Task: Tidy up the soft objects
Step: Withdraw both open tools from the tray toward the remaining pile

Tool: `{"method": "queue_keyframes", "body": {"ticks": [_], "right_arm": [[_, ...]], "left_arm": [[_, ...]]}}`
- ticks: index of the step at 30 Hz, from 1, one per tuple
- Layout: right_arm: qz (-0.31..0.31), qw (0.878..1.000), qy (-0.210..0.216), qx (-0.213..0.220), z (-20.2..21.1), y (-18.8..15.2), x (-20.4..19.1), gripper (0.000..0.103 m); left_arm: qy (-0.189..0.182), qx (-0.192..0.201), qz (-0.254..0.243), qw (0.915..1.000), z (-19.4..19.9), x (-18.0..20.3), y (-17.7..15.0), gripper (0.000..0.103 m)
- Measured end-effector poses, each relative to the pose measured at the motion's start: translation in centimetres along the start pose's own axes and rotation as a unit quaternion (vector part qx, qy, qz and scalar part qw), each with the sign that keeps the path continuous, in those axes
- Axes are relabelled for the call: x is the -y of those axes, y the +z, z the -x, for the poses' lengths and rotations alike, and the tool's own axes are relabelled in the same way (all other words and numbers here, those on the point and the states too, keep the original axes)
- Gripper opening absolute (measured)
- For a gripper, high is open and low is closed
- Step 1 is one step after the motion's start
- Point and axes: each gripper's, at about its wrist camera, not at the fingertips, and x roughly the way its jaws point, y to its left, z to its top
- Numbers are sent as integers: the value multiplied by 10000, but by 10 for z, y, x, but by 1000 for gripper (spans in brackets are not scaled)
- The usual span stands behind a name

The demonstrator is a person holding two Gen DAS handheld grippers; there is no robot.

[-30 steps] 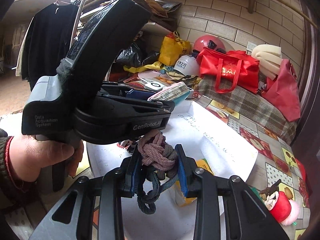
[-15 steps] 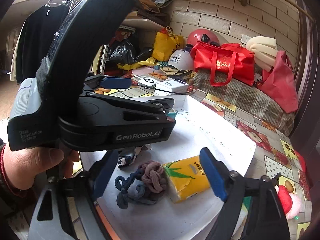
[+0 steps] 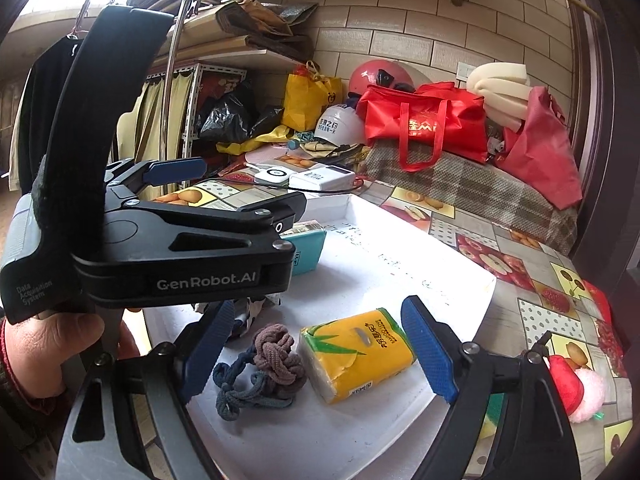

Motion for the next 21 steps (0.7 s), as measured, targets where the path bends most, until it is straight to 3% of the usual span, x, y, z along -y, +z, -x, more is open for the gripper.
{"method": "queue_keyframes", "body": {"ticks": [14,21], "right_arm": [[-125,9999,-39,-14,0,-1,3,85],[-379,9990,-125,188,9,-3,10,85]], "left_arm": [[28,-133,385,9992,-2,-14,1,103],[76,186,11,9998,12,3,0,103]]}}
